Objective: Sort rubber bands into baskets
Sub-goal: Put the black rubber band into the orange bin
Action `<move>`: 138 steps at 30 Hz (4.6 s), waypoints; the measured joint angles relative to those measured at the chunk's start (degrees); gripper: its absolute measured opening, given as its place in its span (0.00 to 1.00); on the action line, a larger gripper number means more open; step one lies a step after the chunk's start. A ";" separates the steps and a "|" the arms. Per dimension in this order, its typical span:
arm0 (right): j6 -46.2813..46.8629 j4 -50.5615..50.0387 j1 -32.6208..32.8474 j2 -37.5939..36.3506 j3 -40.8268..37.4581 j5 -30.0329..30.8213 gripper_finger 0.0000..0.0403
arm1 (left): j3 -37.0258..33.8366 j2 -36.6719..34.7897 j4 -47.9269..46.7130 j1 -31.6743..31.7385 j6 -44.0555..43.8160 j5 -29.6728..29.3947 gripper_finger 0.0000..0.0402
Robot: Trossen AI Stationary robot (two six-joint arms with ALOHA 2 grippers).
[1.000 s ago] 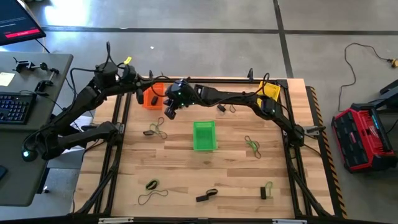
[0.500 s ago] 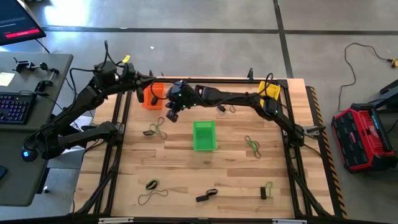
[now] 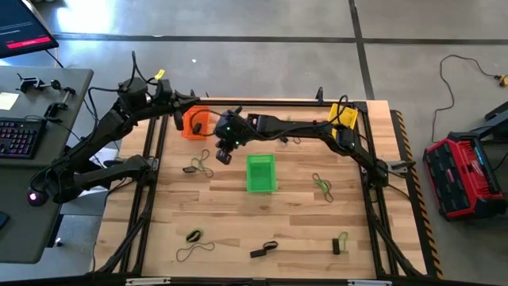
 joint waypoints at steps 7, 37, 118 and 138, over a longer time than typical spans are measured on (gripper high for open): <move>-3.50 -16.59 1.59 -5.86 0.03 0.82 0.00 | 0.00 0.00 -0.01 0.00 -0.51 0.22 0.00; 16.44 -47.24 33.79 -15.53 0.01 -1.40 0.00 | 0.00 0.07 -0.58 -0.22 -0.95 2.59 0.00; 20.55 -2.50 44.84 -10.89 -33.02 15.16 0.02 | 0.02 6.88 -3.10 -42.06 0.32 -16.74 0.00; 15.22 -9.51 26.71 -24.39 -32.95 18.38 0.00 | 0.02 6.88 1.10 -36.69 -5.31 -19.63 0.00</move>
